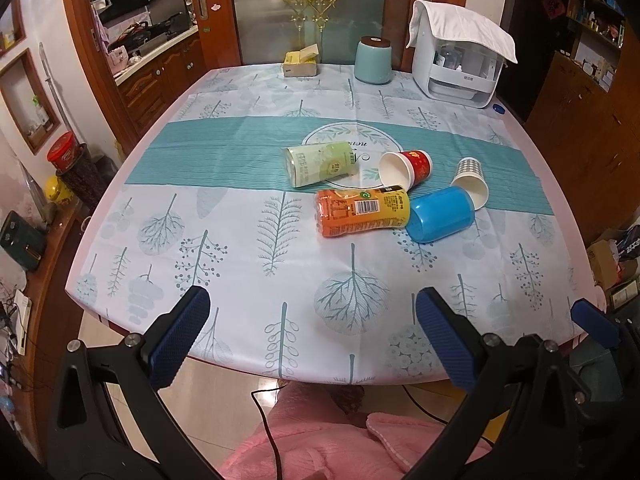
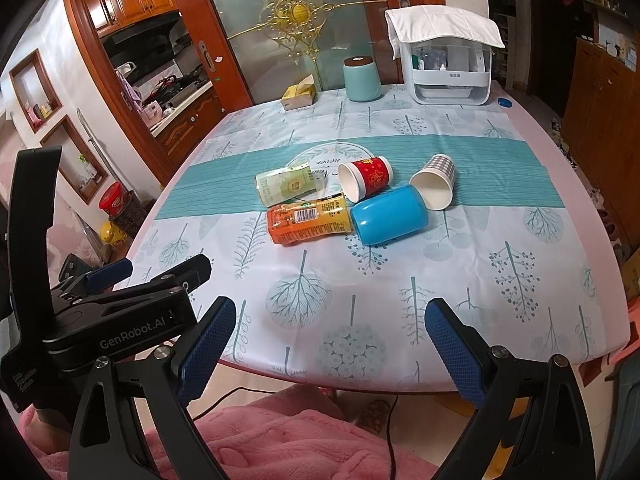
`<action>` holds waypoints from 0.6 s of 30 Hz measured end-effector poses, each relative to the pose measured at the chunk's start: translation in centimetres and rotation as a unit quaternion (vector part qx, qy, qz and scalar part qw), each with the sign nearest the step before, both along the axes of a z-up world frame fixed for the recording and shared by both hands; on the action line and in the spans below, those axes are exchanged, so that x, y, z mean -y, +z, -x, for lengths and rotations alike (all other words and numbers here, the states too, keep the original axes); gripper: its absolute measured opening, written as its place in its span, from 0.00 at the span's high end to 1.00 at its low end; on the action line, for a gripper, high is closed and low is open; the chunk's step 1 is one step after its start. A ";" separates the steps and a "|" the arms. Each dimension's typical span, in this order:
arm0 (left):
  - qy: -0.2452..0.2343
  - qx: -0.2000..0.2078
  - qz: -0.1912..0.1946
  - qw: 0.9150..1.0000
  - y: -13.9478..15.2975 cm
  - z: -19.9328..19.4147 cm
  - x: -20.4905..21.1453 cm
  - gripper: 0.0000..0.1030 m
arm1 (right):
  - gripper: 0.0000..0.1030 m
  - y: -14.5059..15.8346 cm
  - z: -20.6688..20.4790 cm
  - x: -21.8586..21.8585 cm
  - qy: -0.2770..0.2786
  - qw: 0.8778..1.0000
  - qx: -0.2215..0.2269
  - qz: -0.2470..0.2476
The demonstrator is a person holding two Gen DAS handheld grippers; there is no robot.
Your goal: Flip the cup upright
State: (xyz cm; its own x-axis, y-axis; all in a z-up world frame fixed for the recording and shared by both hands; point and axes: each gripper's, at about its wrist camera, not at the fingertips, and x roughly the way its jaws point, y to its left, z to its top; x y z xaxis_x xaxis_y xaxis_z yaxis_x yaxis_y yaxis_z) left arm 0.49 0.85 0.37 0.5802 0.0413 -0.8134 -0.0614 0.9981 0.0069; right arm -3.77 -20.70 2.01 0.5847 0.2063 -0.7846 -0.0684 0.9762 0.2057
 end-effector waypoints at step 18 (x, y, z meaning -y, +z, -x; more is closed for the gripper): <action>0.002 0.003 0.000 1.000 0.0 0.2 0.2 0.01 | 0.06 -0.1 0.1 -0.3 0.000 1.000 0.000 0.000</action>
State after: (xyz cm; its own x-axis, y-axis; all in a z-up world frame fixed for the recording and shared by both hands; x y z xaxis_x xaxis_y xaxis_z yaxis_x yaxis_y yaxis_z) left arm 0.24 0.68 0.41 0.5857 0.0439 -0.8093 -0.0651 0.9979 0.0071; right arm -3.87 -20.41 1.94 0.5847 0.2066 -0.7845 -0.0690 0.9762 0.2057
